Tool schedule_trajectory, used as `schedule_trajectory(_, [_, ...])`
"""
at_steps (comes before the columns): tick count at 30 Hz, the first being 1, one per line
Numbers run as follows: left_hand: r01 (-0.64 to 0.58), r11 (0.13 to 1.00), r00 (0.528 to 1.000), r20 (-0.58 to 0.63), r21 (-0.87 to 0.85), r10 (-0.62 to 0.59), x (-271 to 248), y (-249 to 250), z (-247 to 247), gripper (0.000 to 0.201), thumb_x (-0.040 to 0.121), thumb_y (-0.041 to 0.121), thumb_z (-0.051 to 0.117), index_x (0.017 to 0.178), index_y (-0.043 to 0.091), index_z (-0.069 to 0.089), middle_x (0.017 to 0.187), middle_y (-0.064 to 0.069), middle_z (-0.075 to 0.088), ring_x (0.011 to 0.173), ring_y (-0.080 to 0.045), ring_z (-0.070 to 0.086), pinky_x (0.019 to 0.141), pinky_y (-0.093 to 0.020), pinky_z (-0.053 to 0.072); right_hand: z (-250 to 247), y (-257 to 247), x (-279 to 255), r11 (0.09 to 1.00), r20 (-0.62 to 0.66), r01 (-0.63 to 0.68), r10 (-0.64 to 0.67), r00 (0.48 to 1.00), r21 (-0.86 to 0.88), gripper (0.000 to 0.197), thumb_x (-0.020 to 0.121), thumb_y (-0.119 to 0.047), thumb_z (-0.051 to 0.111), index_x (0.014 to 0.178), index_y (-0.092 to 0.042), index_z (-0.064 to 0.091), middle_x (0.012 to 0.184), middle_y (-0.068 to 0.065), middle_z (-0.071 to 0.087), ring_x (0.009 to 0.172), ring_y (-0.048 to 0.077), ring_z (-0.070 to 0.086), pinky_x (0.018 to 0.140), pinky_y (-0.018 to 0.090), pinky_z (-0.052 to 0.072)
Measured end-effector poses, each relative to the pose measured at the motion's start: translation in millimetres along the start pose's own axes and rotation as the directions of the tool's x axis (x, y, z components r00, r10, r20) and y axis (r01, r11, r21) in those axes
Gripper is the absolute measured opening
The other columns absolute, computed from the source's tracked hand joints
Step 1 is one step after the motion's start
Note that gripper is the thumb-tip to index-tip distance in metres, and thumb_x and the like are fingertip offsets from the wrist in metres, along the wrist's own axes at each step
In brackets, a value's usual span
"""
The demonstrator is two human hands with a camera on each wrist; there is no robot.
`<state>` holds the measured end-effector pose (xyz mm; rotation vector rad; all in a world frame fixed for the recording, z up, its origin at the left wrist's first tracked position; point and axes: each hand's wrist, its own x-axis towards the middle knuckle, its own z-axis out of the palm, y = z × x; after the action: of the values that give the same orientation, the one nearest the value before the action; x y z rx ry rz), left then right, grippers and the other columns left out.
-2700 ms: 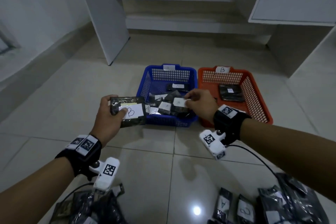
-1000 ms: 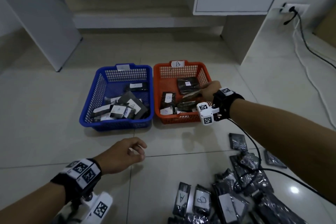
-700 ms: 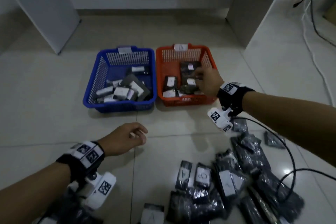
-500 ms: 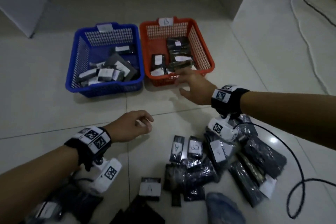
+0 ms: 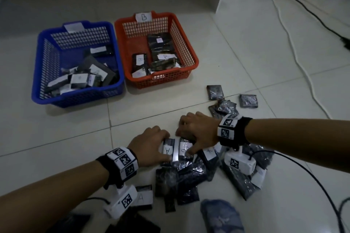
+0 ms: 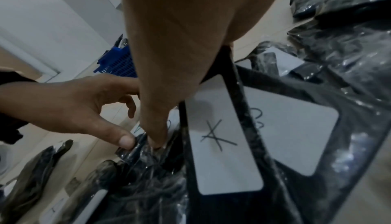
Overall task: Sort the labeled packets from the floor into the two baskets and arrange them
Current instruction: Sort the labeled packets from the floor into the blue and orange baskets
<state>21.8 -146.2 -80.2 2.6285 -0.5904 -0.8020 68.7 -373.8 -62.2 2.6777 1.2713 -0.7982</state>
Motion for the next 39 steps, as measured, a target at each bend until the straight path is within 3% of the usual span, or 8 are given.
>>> schedule_trajectory(3, [0.013, 0.979, 1.0, -0.022, -0.202, -0.017, -1, 4, -1, 0.051, 0.07, 0.047, 0.08, 0.105, 0.034, 0.045, 0.098, 0.012, 0.052, 0.087, -0.012, 0.05, 0.07, -0.032, 0.046, -2, 0, 1, 0.991, -0.002, -0.022, 0.022, 1.0, 0.134, 0.051, 0.073, -0.07, 0.07, 0.106, -0.033, 0.057, 0.106, -0.008, 0.055, 0.101, 0.016, 0.049, 0.092, 0.04, 0.037])
schedule_trajectory(6, [0.004, 0.894, 0.999, -0.044, -0.449, -0.027, -6, 2, -9, 0.045, 0.078, 0.025, 0.079, 0.103, 0.028, 0.041, 0.087, 0.004, 0.061, 0.068, -0.013, 0.058, 0.06, -0.027, 0.048, -8, 3, 2, 0.921, -0.034, -0.083, 0.103, 0.994, 0.381, 0.045, 0.074, -0.056, 0.079, 0.101, -0.029, 0.056, 0.085, -0.013, 0.06, 0.08, 0.013, 0.058, 0.081, 0.032, 0.04])
schedule_trajectory(11, [0.044, 0.806, 0.971, -0.164, -0.59, -0.172, -18, -17, -26, 0.043, 0.085, 0.019, 0.074, 0.112, 0.027, 0.042, 0.098, -0.001, 0.061, 0.058, -0.005, 0.059, 0.054, -0.016, 0.044, -24, 11, 11, 0.646, -0.103, -0.056, 0.206, 0.973, 0.762, 0.042, 0.08, -0.032, 0.084, 0.114, -0.022, 0.062, 0.095, -0.002, 0.069, 0.083, 0.009, 0.066, 0.078, 0.028, 0.056])
schedule_trajectory(13, [0.047, 0.725, 0.945, -0.205, -0.687, -0.254, -22, -23, -34, 0.048, 0.084, 0.013, 0.075, 0.118, 0.024, 0.043, 0.101, -0.004, 0.063, 0.062, -0.01, 0.065, 0.055, -0.017, 0.048, -29, 13, 19, 0.572, -0.155, -0.014, 0.246, 0.957, 0.82, 0.038, 0.083, -0.025, 0.082, 0.117, -0.017, 0.066, 0.099, 0.0, 0.073, 0.088, 0.007, 0.069, 0.082, 0.026, 0.057])
schedule_trajectory(20, [0.043, 0.572, 0.905, -0.211, -0.819, -0.37, -39, -46, -58, 0.022, 0.098, 0.012, 0.058, 0.115, 0.024, 0.061, 0.105, -0.009, 0.069, 0.075, -0.021, 0.072, 0.055, -0.026, 0.048, -53, -1, 38, 0.264, -0.107, -0.001, 0.392, 0.914, 0.965, 0.031, 0.089, -0.018, 0.076, 0.115, -0.008, 0.065, 0.102, 0.005, 0.078, 0.083, 0.008, 0.071, 0.057, 0.019, 0.05])
schedule_trajectory(24, [-0.022, 0.54, 0.898, -0.254, -0.841, -0.36, -50, -57, -65, 0.028, 0.095, 0.006, 0.062, 0.114, 0.026, 0.065, 0.105, -0.015, 0.069, 0.081, -0.02, 0.072, 0.065, -0.032, 0.055, -59, -6, 44, 0.167, -0.077, 0.011, 0.395, 0.916, 0.986, 0.034, 0.088, -0.018, 0.077, 0.116, -0.007, 0.061, 0.104, 0.007, 0.077, 0.09, 0.015, 0.07, 0.066, 0.027, 0.05])
schedule_trajectory(33, [-0.127, 0.612, 0.801, -0.445, -0.78, -0.401, -65, -77, -102, 0.023, 0.092, 0.013, 0.069, 0.111, 0.026, 0.067, 0.094, -0.003, 0.069, 0.077, -0.014, 0.064, 0.067, -0.028, 0.055, -91, -8, 71, 0.222, -0.194, 0.103, 0.438, 0.878, 0.97, 0.04, 0.081, -0.015, 0.083, 0.113, -0.01, 0.06, 0.089, 0.002, 0.073, 0.081, 0.015, 0.068, 0.06, 0.027, 0.052])
schedule_trajectory(39, [-0.174, 0.635, 0.499, -0.623, -0.753, -0.602, -54, -116, -142, 0.031, 0.089, 0.008, 0.07, 0.11, 0.019, 0.05, 0.105, -0.001, 0.067, 0.093, -0.015, 0.066, 0.082, -0.025, 0.051, -135, 21, 98, 0.473, -0.445, 0.158, 0.592, 0.672, 0.867, 0.02, 0.085, -0.017, 0.077, 0.1, -0.015, 0.064, 0.09, 0.002, 0.071, 0.079, 0.014, 0.068, 0.069, 0.031, 0.056])
